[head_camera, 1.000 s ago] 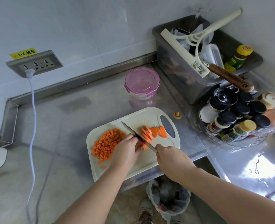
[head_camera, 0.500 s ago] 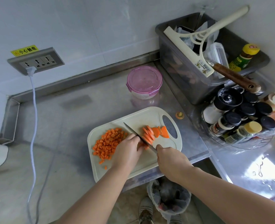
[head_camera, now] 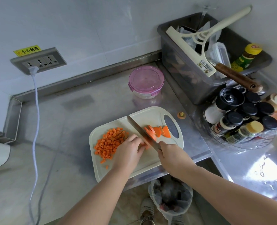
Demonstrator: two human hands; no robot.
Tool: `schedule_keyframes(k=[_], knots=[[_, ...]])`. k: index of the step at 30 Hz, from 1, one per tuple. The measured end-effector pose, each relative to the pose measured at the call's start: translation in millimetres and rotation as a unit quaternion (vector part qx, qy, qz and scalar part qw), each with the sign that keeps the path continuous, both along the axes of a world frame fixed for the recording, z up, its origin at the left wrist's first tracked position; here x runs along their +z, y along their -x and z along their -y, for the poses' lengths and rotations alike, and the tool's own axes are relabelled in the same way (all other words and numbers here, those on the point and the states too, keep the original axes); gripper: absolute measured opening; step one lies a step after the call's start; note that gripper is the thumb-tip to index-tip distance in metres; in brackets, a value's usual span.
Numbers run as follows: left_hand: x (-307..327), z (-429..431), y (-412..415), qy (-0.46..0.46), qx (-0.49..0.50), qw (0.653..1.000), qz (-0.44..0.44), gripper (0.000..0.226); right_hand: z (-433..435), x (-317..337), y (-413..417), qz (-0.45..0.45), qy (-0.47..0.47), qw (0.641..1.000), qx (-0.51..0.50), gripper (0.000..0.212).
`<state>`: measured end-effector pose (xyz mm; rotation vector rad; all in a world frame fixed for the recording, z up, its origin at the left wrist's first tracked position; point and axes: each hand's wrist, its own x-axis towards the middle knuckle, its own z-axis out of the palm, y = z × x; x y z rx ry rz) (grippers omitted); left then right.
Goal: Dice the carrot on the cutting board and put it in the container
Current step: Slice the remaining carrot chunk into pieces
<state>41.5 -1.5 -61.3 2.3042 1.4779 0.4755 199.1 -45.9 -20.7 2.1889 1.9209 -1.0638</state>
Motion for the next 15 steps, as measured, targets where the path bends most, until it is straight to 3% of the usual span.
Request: schedule_keyframes(k=[15], knots=[[-1.1, 0.0, -0.7, -0.009, 0.004, 1.0, -0.019, 0.01, 8.6, 10.8, 2.5, 0.016, 0.012, 0.999, 0.033, 0.026]])
